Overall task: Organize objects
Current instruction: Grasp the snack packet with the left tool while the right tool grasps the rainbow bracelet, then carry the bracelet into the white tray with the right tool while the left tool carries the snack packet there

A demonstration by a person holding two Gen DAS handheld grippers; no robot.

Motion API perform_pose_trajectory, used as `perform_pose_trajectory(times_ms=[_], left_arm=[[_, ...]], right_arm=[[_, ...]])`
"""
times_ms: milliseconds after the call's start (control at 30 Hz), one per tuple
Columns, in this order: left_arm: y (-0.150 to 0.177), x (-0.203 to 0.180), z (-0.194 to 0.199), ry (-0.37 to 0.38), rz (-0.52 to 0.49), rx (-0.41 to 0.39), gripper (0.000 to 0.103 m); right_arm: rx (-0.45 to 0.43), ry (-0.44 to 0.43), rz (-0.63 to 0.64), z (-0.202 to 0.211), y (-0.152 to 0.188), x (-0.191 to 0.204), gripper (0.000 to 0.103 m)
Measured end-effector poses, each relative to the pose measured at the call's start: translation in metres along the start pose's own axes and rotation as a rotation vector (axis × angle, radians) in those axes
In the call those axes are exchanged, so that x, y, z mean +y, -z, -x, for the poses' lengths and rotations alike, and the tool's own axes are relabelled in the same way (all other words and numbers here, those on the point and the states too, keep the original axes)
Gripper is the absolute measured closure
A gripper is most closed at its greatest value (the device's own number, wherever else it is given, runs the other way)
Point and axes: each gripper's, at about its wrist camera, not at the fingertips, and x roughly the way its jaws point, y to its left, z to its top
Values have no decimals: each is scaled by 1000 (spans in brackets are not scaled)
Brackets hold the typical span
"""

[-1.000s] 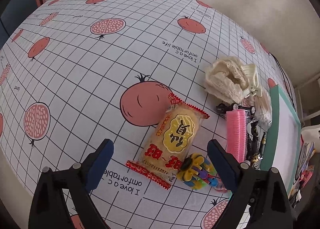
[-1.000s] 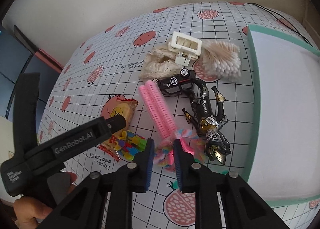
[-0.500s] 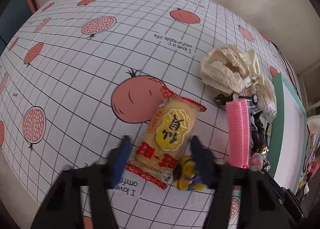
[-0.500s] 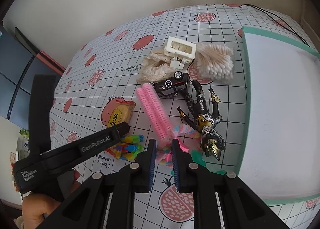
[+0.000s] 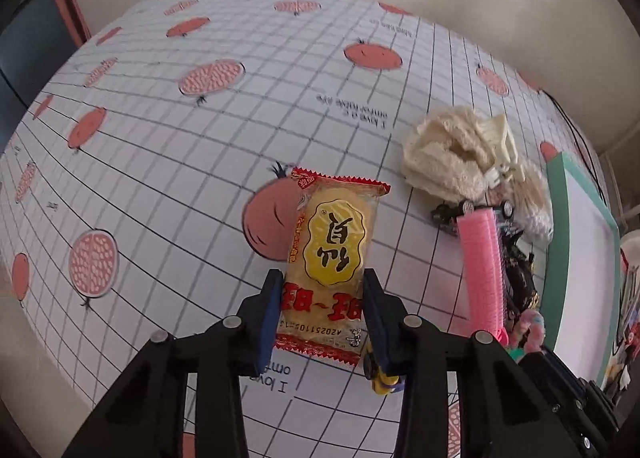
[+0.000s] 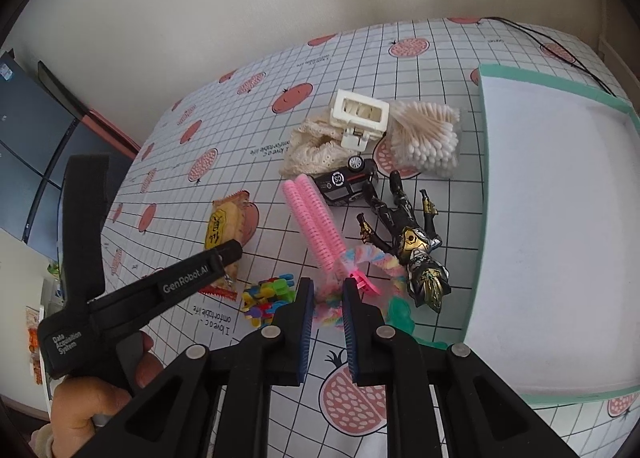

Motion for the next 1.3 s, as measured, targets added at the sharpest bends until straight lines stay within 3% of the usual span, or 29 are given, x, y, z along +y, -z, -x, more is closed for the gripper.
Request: perform_pose_trajectory(times_ms=[367,633,867,1300], left_arm=[[-6,11,21,18,54,-97,62],[-7,6,39,57,51,-175,62],[-2,-20,53,100,-11,-224,62],[31,-109,68,216,-249,-203,62]], right_arm=[[-116,-56,12,28,-2,2,88],[-160,3,-19,38,-6,-12,88],[-203,99,-96,53,-11,-42,88],[-231,275,-290,81,-7,-119,88]])
